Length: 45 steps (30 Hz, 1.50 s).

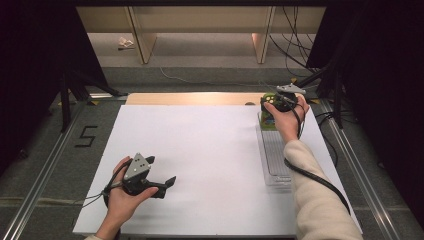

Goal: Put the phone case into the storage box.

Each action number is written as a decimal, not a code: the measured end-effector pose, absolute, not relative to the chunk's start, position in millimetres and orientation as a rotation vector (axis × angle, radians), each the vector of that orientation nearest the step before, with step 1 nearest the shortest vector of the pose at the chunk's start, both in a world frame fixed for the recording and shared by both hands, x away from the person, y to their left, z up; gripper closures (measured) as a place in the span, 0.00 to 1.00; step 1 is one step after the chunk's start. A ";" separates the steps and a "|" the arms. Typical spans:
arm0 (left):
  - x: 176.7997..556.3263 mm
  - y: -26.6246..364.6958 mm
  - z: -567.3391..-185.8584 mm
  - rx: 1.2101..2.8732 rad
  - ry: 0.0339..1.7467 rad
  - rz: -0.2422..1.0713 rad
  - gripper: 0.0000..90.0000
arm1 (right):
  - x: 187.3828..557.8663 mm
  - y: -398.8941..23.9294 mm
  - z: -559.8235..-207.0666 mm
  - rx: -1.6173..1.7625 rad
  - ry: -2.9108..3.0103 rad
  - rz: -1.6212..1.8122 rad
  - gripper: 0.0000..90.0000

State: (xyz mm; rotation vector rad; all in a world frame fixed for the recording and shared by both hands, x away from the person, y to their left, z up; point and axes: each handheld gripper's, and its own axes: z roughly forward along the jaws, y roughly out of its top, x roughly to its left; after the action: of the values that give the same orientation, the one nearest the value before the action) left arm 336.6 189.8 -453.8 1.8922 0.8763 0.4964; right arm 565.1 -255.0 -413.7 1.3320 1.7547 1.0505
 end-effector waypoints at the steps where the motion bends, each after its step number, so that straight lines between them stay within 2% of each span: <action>1: 336.6 189.8 -453.8 1.892 0.877 0.497 0.00 | 565.1 -255.0 -413.7 1.332 1.755 1.051 0.18; 20: 337.0 189.7 -454.4 1.895 0.876 0.496 0.00 | 568.0 -255.7 -416.2 1.338 1.739 1.054 0.17; 29: 337.0 189.6 -454.5 1.895 0.876 0.495 0.00 | 569.8 -255.5 -418.8 1.362 1.762 1.059 0.03; 45: 337.5 189.6 -455.3 1.899 0.878 0.495 0.00 | 555.9 -254.1 -409.9 1.374 1.747 1.079 0.00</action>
State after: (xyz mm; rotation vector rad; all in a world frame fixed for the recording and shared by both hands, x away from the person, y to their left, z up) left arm 337.5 189.6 -455.3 1.8988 0.8785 0.4950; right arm 555.9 -254.1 -409.9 1.3743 1.7472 1.0793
